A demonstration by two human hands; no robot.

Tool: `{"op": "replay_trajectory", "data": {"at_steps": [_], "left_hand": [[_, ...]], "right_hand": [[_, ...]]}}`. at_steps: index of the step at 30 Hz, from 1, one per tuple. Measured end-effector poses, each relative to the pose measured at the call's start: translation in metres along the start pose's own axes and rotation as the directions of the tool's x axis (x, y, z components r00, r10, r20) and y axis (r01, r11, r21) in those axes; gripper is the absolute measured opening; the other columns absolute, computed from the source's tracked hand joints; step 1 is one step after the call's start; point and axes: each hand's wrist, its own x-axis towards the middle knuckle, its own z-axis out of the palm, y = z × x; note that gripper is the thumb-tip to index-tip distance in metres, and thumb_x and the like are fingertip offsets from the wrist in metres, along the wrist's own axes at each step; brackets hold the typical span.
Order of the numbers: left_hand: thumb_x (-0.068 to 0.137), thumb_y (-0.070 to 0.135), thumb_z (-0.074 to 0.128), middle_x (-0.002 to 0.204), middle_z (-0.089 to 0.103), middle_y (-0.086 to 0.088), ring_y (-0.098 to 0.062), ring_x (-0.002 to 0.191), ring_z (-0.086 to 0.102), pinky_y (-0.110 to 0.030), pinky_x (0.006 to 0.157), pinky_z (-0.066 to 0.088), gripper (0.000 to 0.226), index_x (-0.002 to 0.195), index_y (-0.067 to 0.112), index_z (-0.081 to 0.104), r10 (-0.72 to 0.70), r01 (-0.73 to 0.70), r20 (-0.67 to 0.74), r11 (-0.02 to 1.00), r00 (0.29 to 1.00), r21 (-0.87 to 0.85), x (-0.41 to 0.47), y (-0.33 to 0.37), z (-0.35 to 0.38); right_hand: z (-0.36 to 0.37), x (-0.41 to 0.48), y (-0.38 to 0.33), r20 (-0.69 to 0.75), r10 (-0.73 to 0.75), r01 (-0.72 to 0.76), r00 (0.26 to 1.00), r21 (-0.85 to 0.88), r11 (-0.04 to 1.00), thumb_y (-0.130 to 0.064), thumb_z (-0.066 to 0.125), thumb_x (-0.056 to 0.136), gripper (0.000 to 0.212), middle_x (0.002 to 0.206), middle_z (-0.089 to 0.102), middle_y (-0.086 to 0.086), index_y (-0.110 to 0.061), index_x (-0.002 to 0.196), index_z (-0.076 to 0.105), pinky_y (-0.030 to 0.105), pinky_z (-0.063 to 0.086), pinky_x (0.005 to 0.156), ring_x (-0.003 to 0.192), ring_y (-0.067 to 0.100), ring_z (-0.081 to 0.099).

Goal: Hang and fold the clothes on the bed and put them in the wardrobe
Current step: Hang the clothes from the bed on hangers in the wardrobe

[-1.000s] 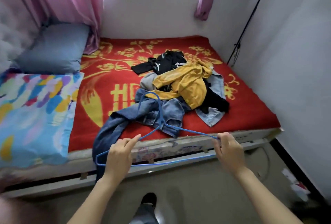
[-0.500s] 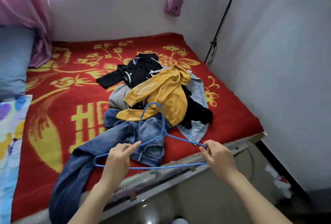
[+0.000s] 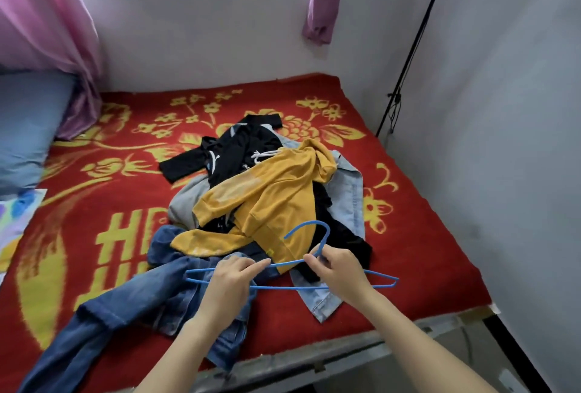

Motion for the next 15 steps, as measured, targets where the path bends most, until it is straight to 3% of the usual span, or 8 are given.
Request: {"op": "replay_trajectory", "data": {"at_steps": [3, 7, 9, 12, 15], "left_hand": [[0.037, -0.025, 0.080, 0.068, 0.067, -0.002, -0.018, 0.051, 0.057, -0.024, 0.053, 0.046, 0.061, 0.089, 0.006, 0.076, -0.041, 0.039, 0.033, 0.998, 0.999, 0.045, 0.018, 0.004, 0.014], [0.033, -0.023, 0.081, 0.068, 0.068, 0.001, -0.016, 0.054, 0.060, -0.023, 0.055, 0.042, 0.062, 0.086, 0.010, 0.076, -0.125, 0.116, 0.078, 0.987, 0.989, 0.114, 0.026, -0.006, 0.024], [0.038, -0.021, 0.079, 0.069, 0.068, 0.003, -0.016, 0.057, 0.062, -0.021, 0.063, 0.033, 0.058, 0.085, 0.012, 0.077, -0.145, 0.133, 0.078, 0.981, 0.986, 0.141, 0.030, -0.017, 0.027], [0.048, -0.009, 0.065, 0.069, 0.067, 0.005, -0.016, 0.057, 0.062, -0.022, 0.065, 0.034, 0.046, 0.084, 0.017, 0.077, -0.133, 0.117, 0.075, 0.976, 0.988, 0.186, 0.042, -0.036, 0.028], [0.049, -0.002, 0.061, 0.069, 0.067, 0.007, -0.015, 0.058, 0.062, -0.024, 0.068, 0.032, 0.043, 0.083, 0.019, 0.077, -0.127, 0.106, 0.104, 0.976, 0.986, 0.191, 0.058, -0.053, 0.031]], "right_hand": [[-0.012, 0.023, 0.022, 0.060, 0.005, -0.009, 0.998, 0.072, 0.997, -0.025, 0.056, 0.094, 0.034, 0.055, 0.043, 0.008, 0.006, 0.080, 0.059, 0.039, 0.033, 0.052, 0.050, 0.019, 0.039], [0.000, 0.043, 0.035, 0.127, 0.021, -0.042, 0.992, 0.168, 0.985, -0.022, 0.057, 0.093, 0.035, 0.059, 0.050, 0.021, 0.009, 0.078, 0.058, 0.046, 0.038, 0.056, 0.053, 0.022, 0.042], [0.008, 0.052, 0.037, 0.155, 0.053, -0.085, 0.987, 0.212, 0.974, -0.022, 0.058, 0.092, 0.035, 0.060, 0.050, 0.020, 0.011, 0.080, 0.059, 0.044, 0.037, 0.055, 0.053, 0.020, 0.043], [0.016, 0.069, 0.038, 0.203, 0.092, -0.144, 0.975, 0.261, 0.954, -0.021, 0.059, 0.092, 0.029, 0.061, 0.051, 0.013, 0.006, 0.082, 0.062, 0.035, 0.036, 0.055, 0.054, 0.018, 0.045], [0.019, 0.083, 0.037, 0.213, 0.134, -0.194, 0.968, 0.292, 0.936, -0.018, 0.061, 0.091, 0.020, 0.057, 0.053, 0.002, -0.011, 0.072, 0.062, 0.025, 0.037, 0.055, 0.050, 0.006, 0.045]]}}
